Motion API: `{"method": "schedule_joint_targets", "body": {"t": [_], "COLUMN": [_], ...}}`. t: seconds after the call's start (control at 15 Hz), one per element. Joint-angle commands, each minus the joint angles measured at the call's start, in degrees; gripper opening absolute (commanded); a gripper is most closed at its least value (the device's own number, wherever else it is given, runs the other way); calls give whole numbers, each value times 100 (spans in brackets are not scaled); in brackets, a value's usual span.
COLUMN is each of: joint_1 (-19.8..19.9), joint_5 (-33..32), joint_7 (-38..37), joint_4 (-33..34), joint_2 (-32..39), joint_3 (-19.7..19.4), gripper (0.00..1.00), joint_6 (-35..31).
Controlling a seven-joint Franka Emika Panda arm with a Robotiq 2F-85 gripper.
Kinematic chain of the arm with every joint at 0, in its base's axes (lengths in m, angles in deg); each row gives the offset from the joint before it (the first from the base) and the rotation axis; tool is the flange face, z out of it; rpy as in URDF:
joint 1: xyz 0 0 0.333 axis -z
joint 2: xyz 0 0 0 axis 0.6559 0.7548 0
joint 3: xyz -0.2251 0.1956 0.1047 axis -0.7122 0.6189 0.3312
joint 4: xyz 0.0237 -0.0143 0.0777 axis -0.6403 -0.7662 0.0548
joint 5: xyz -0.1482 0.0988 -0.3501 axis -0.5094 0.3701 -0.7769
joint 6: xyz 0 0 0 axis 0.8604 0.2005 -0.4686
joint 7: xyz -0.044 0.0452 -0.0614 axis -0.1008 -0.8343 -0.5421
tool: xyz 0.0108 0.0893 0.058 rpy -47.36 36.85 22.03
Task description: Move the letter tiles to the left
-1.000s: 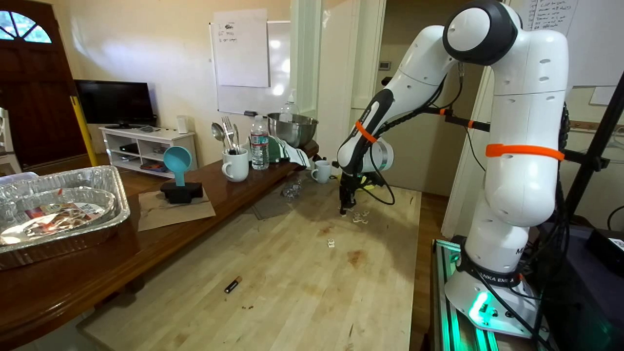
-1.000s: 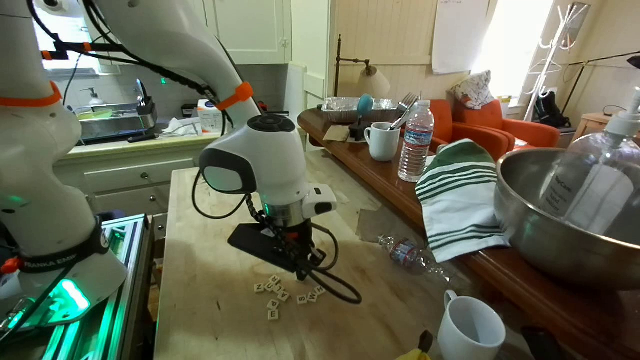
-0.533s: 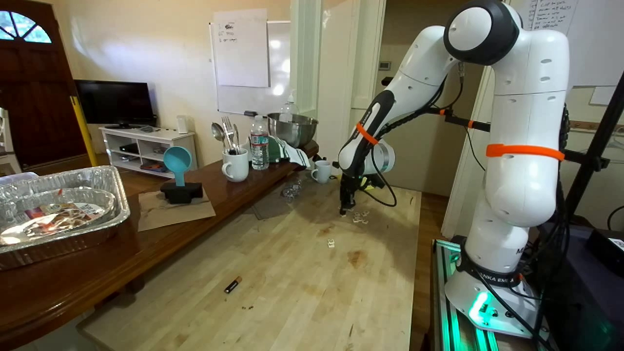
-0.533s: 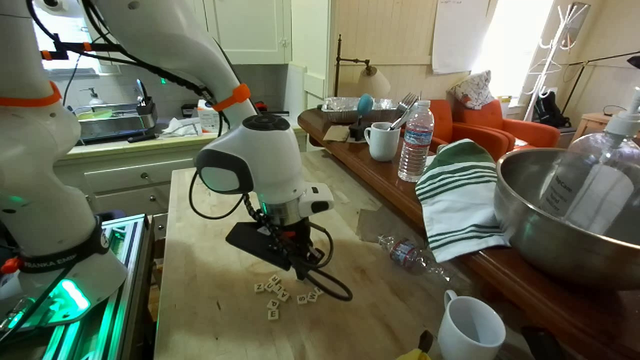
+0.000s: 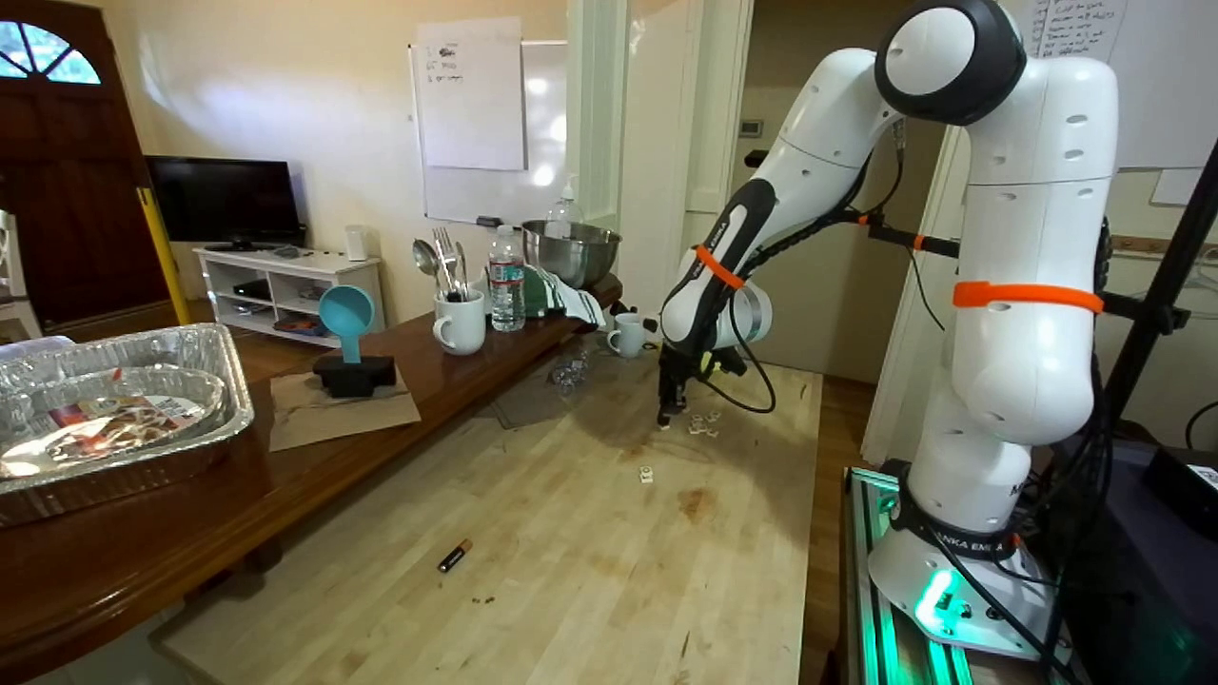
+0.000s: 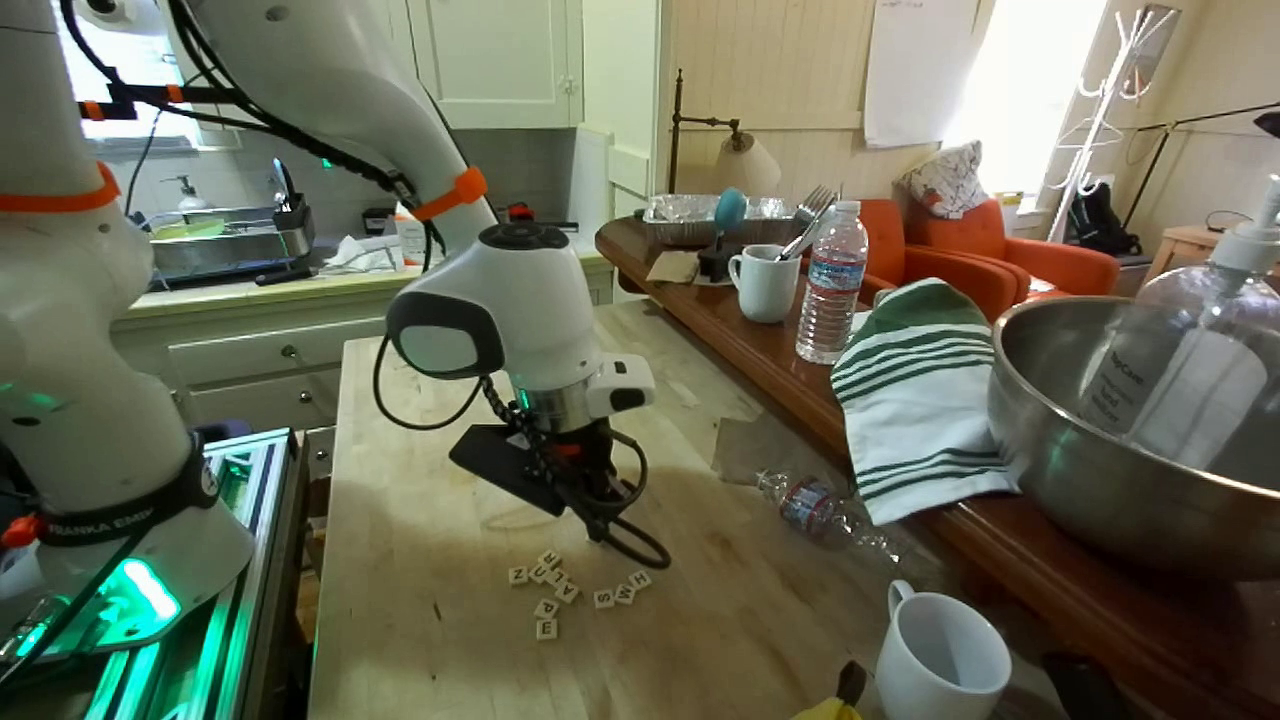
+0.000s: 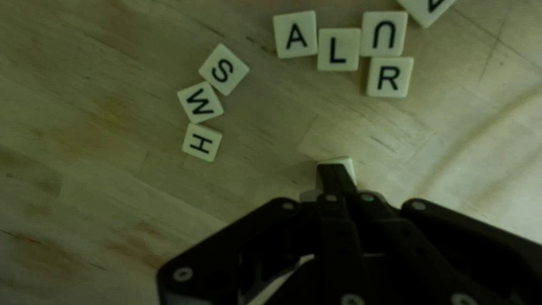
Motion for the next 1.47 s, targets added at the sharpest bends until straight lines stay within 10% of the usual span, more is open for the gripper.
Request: {"method": "schedule_joint_targets", "body": {"t": [0.0, 1.4], "joint_1": [-355, -1191], "joint_5": [-368, -693], "joint_7": [-739, -3076], "joint_4": [-300, -705], "joint_2": [135, -50], "joint_3": [-112, 113], "gripper": [0, 0], "joint_6": [28, -16]}}
